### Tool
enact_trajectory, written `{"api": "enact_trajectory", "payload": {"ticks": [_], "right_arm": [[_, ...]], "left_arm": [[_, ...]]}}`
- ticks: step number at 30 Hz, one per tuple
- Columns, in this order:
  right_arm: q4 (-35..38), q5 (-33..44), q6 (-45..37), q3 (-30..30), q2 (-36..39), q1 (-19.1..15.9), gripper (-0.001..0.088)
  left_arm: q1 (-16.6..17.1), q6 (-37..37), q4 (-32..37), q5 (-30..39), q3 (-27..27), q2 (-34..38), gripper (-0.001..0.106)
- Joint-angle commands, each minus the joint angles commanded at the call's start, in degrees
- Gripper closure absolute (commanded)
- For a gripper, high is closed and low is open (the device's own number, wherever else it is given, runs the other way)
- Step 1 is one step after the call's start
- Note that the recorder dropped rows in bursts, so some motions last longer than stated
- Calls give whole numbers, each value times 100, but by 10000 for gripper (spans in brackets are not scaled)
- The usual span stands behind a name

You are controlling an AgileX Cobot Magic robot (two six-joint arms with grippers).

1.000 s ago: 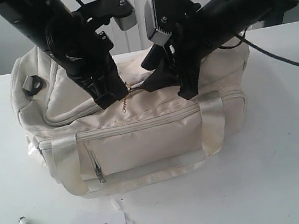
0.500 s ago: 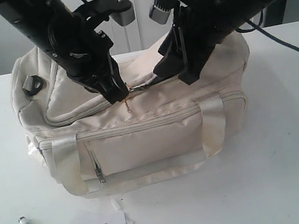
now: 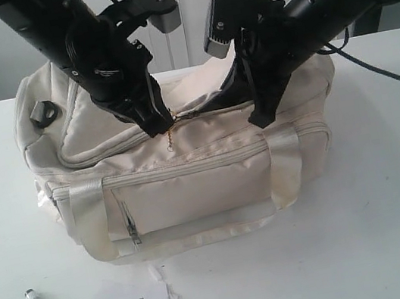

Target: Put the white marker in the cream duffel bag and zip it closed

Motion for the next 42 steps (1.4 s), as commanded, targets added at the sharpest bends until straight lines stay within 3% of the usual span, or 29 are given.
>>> {"api": "enact_trajectory", "payload": {"ticks": [7, 15, 42], "right_arm": [[-11, 11, 74, 0, -43, -11, 868], [-11, 23, 74, 0, -43, -11, 868], [-11, -11, 276, 0, -47, -24, 868]], "left_arm": [[0, -87, 131, 303, 0, -36, 1053], [0, -586, 758, 552, 0, -36, 1053], [0, -1053, 1329, 858, 0, -421, 1053]]}}
